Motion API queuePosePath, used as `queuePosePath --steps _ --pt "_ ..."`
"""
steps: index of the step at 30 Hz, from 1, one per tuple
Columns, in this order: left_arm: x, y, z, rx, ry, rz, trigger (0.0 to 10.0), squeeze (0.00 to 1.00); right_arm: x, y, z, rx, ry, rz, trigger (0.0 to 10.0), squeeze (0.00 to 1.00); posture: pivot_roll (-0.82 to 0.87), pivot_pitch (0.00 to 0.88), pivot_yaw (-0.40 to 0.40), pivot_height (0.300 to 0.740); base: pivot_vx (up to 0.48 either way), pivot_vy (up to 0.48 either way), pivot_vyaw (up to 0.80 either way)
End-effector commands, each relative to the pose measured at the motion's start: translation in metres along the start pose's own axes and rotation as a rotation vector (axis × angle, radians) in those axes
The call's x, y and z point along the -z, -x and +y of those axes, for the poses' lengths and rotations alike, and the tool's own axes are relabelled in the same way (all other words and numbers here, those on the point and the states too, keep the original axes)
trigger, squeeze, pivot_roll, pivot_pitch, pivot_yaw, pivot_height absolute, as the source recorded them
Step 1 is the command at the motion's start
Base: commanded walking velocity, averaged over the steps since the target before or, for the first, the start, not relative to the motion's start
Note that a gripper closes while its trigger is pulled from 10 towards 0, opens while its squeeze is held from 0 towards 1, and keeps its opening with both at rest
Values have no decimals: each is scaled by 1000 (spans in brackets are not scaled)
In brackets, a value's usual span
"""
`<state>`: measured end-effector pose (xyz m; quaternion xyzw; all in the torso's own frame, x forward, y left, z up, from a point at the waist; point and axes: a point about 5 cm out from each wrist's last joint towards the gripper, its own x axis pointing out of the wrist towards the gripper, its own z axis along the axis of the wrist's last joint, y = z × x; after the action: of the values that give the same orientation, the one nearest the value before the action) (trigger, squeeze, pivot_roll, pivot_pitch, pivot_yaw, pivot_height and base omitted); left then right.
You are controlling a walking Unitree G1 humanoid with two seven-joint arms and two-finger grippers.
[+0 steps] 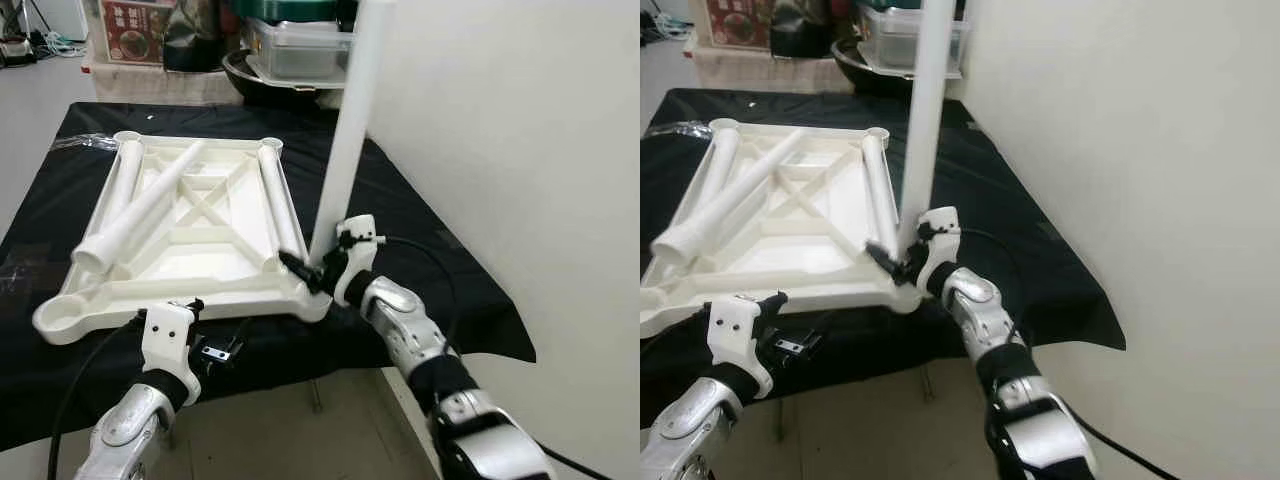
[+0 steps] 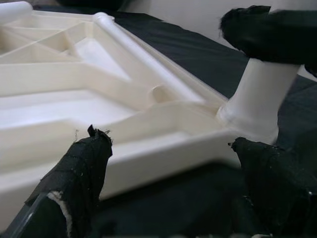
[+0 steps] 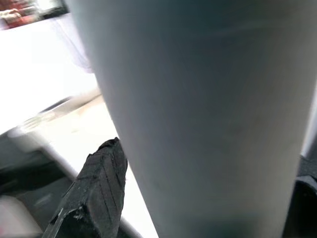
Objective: Building children table
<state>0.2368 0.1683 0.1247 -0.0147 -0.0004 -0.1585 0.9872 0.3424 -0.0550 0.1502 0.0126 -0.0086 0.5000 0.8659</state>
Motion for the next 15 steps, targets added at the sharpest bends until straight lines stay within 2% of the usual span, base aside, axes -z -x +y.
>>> queuePosePath --steps 1,2,4,5,6,7,9,10,11,12,13,14,15 --pt "1 0 -3 12 11 -1 10000 0 7 2 24 -263 20 55 4588 0 192 0 -169 740 0 0 0" --pt "1 0 -3 13 12 -3 10000 0 13 6 29 -318 29 89 3098 0 195 0 -173 740 0 0 0" --pt "1 0 -4 13 14 -5 10000 0 18 7 29 -312 30 102 3098 0 195 0 -174 740 0 0 0" --pt "1 1 -4 12 15 -6 10000 0 22 5 26 -248 53 109 0 0 195 0 -174 740 0 0 0" --pt "0 1 -4 11 15 -8 10000 0 27 -1 14 -70 61 132 0 0 191 0 -169 740 0 0 0" --pt "0 1 -4 11 15 -8 10000 0 27 -1 14 -70 61 132 0 0 191 0 -169 740 0 0 0" --pt "0 1 -4 13 15 -9 10000 0 32 -3 -15 349 -8 156 0 0 190 0 -168 740 0 0 0" --pt "0 1 -4 13 15 -9 10000 0 32 -3 -15 349 -8 156 0 0 190 0 -168 740 0 0 0" --pt "0 1 -4 13 15 -9 10000 0 33 -1 -23 474 -41 169 0 0 190 0 -168 740 0 0 0" --pt "0 1 -4 15 16 -9 10000 0 36 7 -35 654 -91 177 0 0 187 0 -165 740 0 0 0" --pt "0 1 -4 15 16 -9 10000 0 38 13 -41 756 -121 185 0 0 187 0 -165 740 0 0 0" --pt "0 1 -4 17 16 -9 10000 0 43 26 -49 915 -155 213 0 0 188 0 -163 740 0 0 0" --pt "0 1 -4 17 16 -9 10000 0 43 26 -49 915 -155 213 0 0 188 0 -163 740 0 0 0"
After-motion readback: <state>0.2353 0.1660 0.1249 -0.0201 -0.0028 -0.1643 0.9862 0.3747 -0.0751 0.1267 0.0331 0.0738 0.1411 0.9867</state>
